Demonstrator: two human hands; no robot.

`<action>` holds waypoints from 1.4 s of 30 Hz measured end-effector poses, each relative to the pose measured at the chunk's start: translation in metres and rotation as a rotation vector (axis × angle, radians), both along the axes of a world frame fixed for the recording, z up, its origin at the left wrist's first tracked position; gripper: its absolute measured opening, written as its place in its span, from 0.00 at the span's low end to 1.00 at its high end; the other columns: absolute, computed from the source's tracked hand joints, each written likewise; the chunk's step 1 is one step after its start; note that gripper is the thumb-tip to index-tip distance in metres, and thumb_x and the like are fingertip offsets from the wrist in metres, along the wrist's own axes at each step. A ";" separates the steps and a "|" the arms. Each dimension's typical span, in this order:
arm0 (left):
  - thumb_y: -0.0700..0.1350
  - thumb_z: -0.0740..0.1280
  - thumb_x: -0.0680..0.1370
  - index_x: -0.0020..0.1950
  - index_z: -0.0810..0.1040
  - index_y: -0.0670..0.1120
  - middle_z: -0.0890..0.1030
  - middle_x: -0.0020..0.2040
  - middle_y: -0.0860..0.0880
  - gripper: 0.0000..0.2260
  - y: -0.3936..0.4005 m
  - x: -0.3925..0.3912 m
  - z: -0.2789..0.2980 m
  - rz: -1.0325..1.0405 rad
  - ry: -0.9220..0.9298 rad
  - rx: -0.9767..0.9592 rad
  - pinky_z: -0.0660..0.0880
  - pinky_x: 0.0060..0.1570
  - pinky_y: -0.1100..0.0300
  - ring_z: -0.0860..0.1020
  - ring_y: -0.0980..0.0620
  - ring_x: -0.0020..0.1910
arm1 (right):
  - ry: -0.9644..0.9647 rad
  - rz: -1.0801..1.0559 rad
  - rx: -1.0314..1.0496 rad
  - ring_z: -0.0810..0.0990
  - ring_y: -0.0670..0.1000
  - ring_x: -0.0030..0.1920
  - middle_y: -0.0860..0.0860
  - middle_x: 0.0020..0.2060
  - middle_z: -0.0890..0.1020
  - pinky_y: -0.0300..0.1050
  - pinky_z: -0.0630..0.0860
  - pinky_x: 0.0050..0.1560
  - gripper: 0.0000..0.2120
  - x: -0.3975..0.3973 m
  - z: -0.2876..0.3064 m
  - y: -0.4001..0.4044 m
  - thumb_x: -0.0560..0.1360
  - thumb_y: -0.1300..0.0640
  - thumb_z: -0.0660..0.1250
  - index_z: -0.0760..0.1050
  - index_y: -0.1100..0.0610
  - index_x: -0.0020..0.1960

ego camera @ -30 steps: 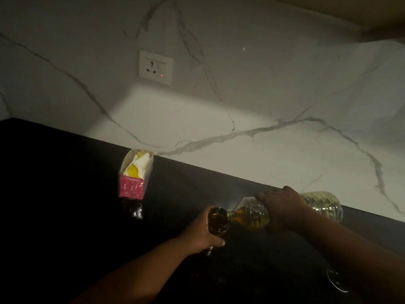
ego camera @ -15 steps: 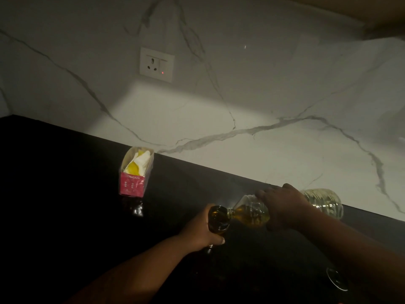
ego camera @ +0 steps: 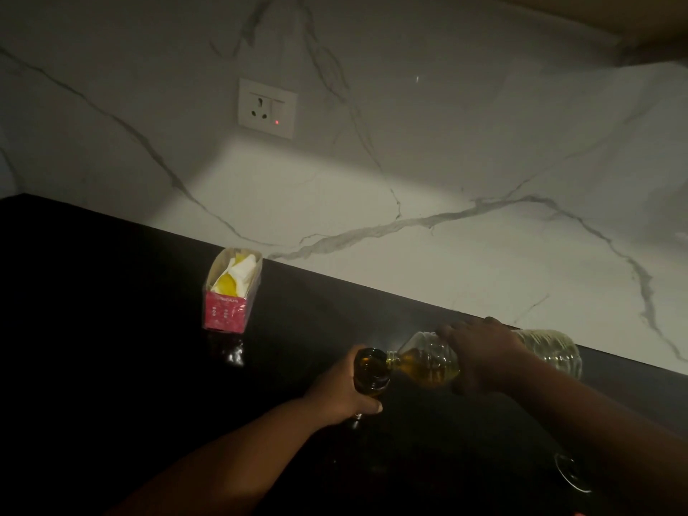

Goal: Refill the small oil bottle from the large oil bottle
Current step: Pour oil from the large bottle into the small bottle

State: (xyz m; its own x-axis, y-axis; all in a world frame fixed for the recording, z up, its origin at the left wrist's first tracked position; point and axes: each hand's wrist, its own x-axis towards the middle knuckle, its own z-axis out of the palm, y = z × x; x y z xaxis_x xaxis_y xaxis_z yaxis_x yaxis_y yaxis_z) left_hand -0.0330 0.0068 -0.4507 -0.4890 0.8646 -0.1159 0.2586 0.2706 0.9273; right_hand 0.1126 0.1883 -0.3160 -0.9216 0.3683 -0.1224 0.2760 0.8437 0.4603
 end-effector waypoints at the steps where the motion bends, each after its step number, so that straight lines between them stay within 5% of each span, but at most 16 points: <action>1: 0.45 0.81 0.64 0.59 0.59 0.74 0.74 0.64 0.57 0.40 0.000 0.000 0.000 0.001 0.001 0.004 0.71 0.68 0.45 0.72 0.52 0.67 | 0.001 -0.009 -0.010 0.76 0.51 0.57 0.47 0.56 0.77 0.47 0.70 0.55 0.38 0.001 -0.001 0.000 0.59 0.34 0.68 0.65 0.48 0.65; 26: 0.47 0.82 0.64 0.68 0.61 0.66 0.73 0.66 0.56 0.42 0.004 -0.003 -0.008 0.007 0.006 -0.004 0.70 0.69 0.43 0.71 0.51 0.69 | 0.117 -0.067 -0.248 0.76 0.49 0.59 0.44 0.57 0.77 0.50 0.69 0.62 0.37 0.016 -0.027 0.007 0.61 0.36 0.69 0.63 0.45 0.66; 32: 0.47 0.82 0.63 0.69 0.61 0.64 0.74 0.66 0.56 0.43 0.004 -0.004 -0.009 0.010 0.008 -0.010 0.70 0.69 0.44 0.71 0.52 0.69 | 0.363 -0.070 -0.476 0.79 0.46 0.48 0.40 0.45 0.77 0.42 0.72 0.49 0.31 0.022 -0.026 0.003 0.59 0.34 0.66 0.67 0.41 0.60; 39: 0.51 0.83 0.60 0.73 0.61 0.60 0.73 0.68 0.55 0.47 0.002 -0.005 -0.008 -0.015 -0.019 -0.020 0.69 0.70 0.44 0.70 0.51 0.70 | 0.731 -0.175 -0.866 0.76 0.30 0.47 0.31 0.47 0.78 0.29 0.69 0.43 0.33 0.029 -0.030 -0.008 0.54 0.40 0.74 0.67 0.29 0.57; 42: 0.57 0.81 0.56 0.68 0.62 0.65 0.74 0.67 0.56 0.45 0.002 -0.006 -0.007 -0.029 -0.025 -0.010 0.69 0.70 0.44 0.71 0.52 0.69 | 0.884 -0.240 -0.994 0.77 0.31 0.46 0.35 0.44 0.81 0.30 0.71 0.40 0.28 0.031 -0.033 -0.010 0.55 0.43 0.76 0.71 0.33 0.52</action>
State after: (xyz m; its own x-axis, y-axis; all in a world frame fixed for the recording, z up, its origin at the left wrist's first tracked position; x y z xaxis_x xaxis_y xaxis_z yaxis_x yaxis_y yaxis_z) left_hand -0.0387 0.0086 -0.4582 -0.4608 0.8770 -0.1361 0.2433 0.2723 0.9309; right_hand 0.1438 0.1783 -0.3487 -0.7558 0.6332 0.1669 0.3464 0.6029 -0.7187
